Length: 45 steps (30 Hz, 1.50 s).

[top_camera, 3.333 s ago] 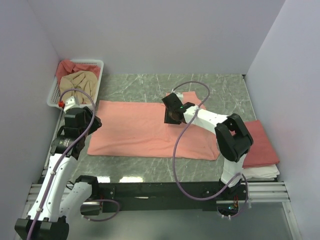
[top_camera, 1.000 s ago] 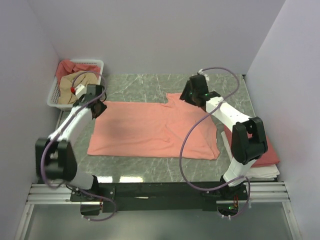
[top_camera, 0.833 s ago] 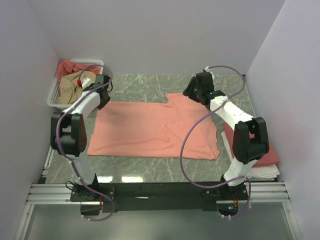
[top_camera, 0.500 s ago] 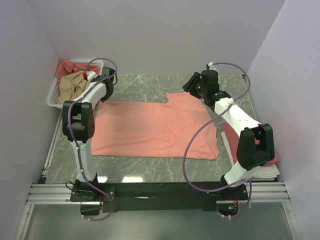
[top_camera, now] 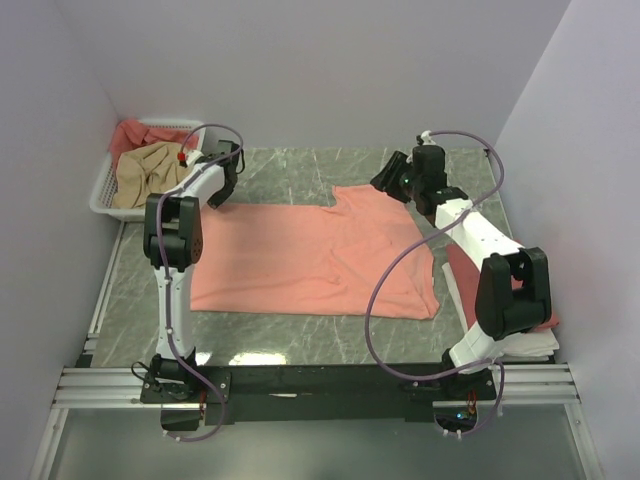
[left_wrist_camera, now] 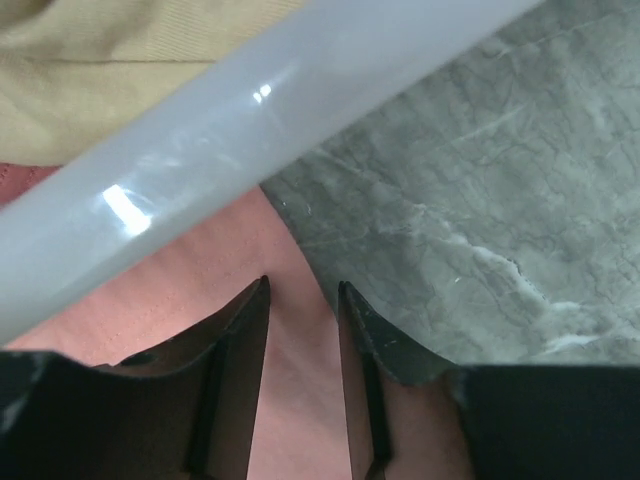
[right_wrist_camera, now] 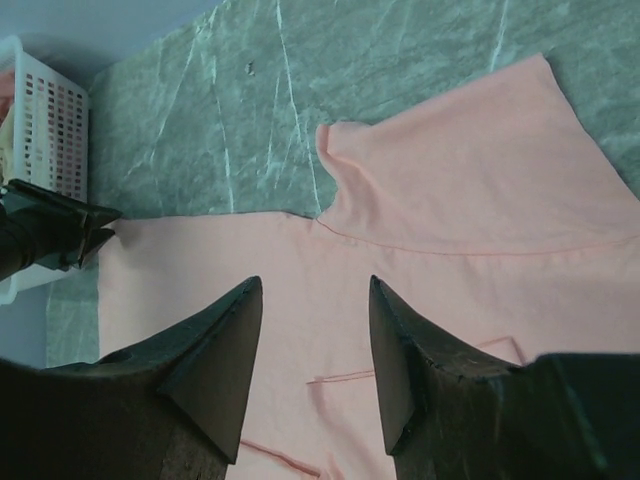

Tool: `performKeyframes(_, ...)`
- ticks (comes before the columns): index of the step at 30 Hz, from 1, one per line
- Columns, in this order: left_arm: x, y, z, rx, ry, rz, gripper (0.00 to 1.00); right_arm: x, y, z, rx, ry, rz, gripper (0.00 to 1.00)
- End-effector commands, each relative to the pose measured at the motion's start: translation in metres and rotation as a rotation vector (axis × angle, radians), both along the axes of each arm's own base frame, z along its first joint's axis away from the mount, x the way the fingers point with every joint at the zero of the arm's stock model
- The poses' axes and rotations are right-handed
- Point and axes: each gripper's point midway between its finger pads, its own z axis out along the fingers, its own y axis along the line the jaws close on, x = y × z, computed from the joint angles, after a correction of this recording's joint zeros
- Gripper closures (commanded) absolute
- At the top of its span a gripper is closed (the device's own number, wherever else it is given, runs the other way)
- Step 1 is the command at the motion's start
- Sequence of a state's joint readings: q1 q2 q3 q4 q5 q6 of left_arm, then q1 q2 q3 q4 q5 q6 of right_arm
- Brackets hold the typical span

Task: Fold and stack the t-shirts
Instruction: Fold the tshirt

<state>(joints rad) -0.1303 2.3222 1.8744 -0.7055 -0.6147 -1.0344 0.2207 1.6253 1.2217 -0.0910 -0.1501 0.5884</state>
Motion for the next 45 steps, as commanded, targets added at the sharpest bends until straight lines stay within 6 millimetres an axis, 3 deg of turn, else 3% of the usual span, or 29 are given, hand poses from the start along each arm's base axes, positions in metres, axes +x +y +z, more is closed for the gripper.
performKeyframes(1, 0.000, 0.014, 0.001, 0.007, -0.004, 0.063, 0.61, 0.003, -0.006, 0.004, 0.005, -0.035, 0.025, 0.46)
performKeyframes(6, -0.001, 0.012, -0.003, -0.008, -0.001, 0.057, 0.75, 0.004, -0.013, -0.008, 0.002, -0.004, 0.019, 0.47)
performKeyframes(11, -0.003, 0.009, 0.001, -0.019, -0.008, 0.042, 0.99, 0.006, -0.019, -0.019, 0.010, 0.024, 0.007, 0.47)
performKeyframes(19, -0.007, 0.005, 0.036, -0.026, -0.097, -0.002, 0.99, 0.017, -0.032, -0.037, -0.032, 0.075, -0.036, 0.47)
performKeyframes(20, -0.013, 0.006, 0.033, -0.025, -0.089, -0.006, 1.00, 0.020, -0.034, -0.040, -0.037, 0.083, -0.045, 0.47)
performKeyframes(25, -0.021, 0.001, 0.049, -0.032, -0.140, -0.031, 0.99, 0.042, -0.049, -0.071, -0.067, 0.192, -0.106, 0.47)
performKeyframes(26, -0.027, 0.001, 0.044, -0.031, -0.128, -0.035, 0.99, 0.046, -0.055, -0.076, -0.084, 0.207, -0.131, 0.47)
performKeyframes(27, -0.028, -0.001, 0.045, -0.034, -0.134, -0.041, 0.99, 0.046, -0.057, -0.097, -0.099, 0.266, -0.137, 0.47)
performKeyframes(29, -0.032, -0.004, 0.048, -0.045, -0.154, -0.058, 0.99, 0.063, -0.061, -0.094, -0.101, 0.259, -0.152, 0.47)
performKeyframes(30, -0.033, -0.005, 0.049, -0.047, -0.160, -0.063, 0.99, 0.065, -0.065, -0.110, -0.117, 0.295, -0.163, 0.46)
performKeyframes(31, -0.034, -0.008, 0.053, -0.051, -0.173, -0.071, 0.99, 0.077, -0.067, -0.103, -0.114, 0.276, -0.175, 0.46)
performKeyframes(36, -0.044, -0.014, 0.041, -0.079, -0.162, -0.089, 0.99, 0.109, -0.077, -0.115, -0.152, 0.311, -0.215, 0.46)
performKeyframes(40, -0.046, -0.018, 0.040, -0.102, -0.177, -0.090, 0.99, 0.126, -0.079, -0.111, -0.152, 0.292, -0.238, 0.45)
performKeyframes(45, -0.045, -0.023, 0.037, -0.128, -0.185, -0.102, 0.99, 0.140, -0.082, -0.124, -0.170, 0.336, -0.265, 0.45)
